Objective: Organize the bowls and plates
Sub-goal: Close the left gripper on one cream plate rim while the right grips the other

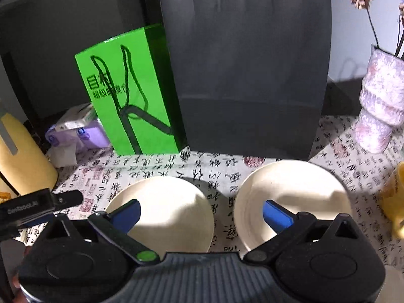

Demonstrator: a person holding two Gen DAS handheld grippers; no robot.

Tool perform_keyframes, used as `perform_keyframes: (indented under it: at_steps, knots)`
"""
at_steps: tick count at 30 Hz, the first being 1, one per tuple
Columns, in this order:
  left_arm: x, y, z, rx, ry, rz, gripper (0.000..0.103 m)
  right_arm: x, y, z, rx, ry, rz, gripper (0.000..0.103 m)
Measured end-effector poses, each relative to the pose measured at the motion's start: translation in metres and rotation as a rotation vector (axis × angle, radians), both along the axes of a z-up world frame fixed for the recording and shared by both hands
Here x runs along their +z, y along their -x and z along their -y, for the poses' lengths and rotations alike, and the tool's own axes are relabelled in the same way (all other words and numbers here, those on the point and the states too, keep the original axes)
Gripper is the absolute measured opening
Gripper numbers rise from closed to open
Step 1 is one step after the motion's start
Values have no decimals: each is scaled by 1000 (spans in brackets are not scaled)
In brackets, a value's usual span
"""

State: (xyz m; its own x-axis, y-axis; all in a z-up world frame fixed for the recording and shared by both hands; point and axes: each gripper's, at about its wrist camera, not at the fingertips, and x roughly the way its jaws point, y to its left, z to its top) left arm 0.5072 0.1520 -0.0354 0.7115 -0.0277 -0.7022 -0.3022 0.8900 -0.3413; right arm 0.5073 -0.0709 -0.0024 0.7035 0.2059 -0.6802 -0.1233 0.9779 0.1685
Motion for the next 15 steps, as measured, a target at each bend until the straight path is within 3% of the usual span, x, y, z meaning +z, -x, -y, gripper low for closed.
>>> perform_keyframes:
  at_steps: [4,11,13,15]
  knots:
    - [-19,-9,-9,-6,47,-23,103,-15,-6,-11,0,48,4,101]
    - [-46,-22,-19,-8,44,-55,103,-42,-22,-26,6,103,-52,91]
    - [-54,-26,-23,-6,58,-77,103,-49,-25,-30,17,112,-68,81]
    - [-60,-28,-25,-6,67,-88,103,-56,-28,-34,30,122,-81,76]
